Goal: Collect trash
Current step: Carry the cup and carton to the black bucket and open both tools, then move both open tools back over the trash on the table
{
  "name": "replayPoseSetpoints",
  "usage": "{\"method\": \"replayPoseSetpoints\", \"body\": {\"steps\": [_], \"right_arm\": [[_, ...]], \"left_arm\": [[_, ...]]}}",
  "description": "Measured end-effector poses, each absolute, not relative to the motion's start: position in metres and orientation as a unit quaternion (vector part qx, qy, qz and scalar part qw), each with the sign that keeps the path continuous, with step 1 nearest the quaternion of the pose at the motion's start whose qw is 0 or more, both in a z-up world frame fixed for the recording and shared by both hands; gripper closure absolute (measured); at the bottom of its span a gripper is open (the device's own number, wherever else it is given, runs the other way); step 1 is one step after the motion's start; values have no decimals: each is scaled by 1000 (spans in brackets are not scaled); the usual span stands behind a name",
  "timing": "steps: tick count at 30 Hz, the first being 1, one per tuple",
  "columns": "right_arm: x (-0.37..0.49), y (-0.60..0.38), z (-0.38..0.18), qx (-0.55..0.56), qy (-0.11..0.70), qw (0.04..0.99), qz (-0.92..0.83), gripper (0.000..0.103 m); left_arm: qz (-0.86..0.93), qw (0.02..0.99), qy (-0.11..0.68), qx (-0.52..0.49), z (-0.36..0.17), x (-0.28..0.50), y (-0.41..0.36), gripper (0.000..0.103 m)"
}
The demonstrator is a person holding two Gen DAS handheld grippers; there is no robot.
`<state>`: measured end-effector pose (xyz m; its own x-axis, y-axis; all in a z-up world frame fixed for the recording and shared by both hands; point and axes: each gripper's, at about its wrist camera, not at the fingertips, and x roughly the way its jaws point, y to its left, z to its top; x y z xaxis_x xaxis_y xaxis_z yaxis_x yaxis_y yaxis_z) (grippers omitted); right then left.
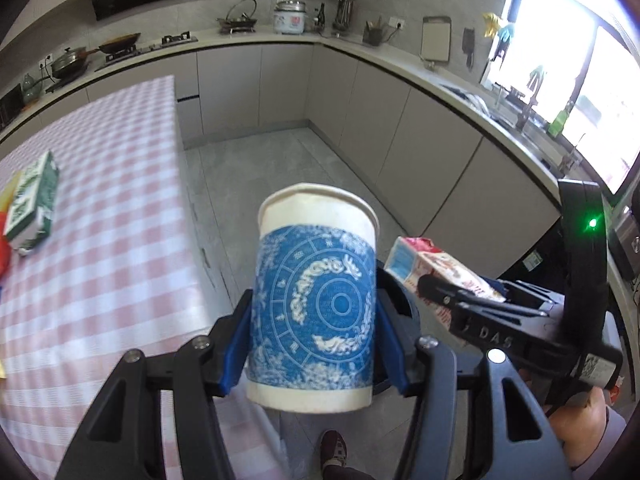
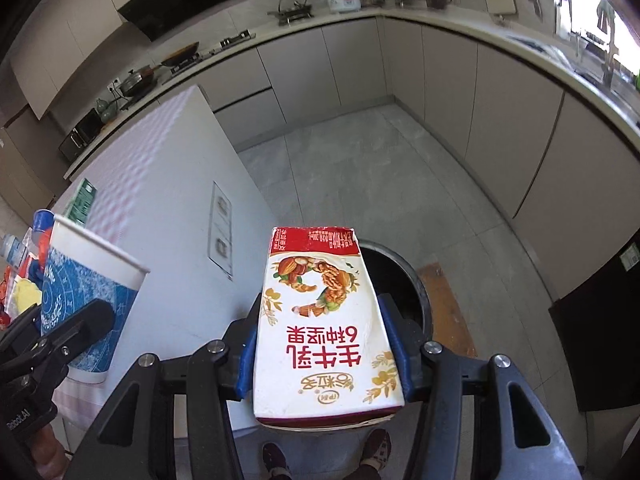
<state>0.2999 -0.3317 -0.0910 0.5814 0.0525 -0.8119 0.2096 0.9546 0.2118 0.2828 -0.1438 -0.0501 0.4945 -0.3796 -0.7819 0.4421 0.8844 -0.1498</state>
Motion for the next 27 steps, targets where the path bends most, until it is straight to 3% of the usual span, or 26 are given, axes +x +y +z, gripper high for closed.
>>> {"method": "replayPoseSetpoints", "body": {"steps": [13,14,16,18,27], "right_arm": [[340,-375,-173,147,506,850,-6,47],[343,-377,-176,146,508,849,-7,46],[348,-378,-179,143,511,847,-5,39],[350,-380,-176,141,506,851,-15,29],[332,-389,-142,164,485,858,-42,29]], "left_arm": [[-155,849,501,54,-124,308,-191,39],[-148,848,505,56,-129,311,-192,37],[-130,847,511,63,-132,317,-197,19],[-119,852,507,63,-131,320,-198,15],[-133,866,480,39,-91,307,-193,15]]}}
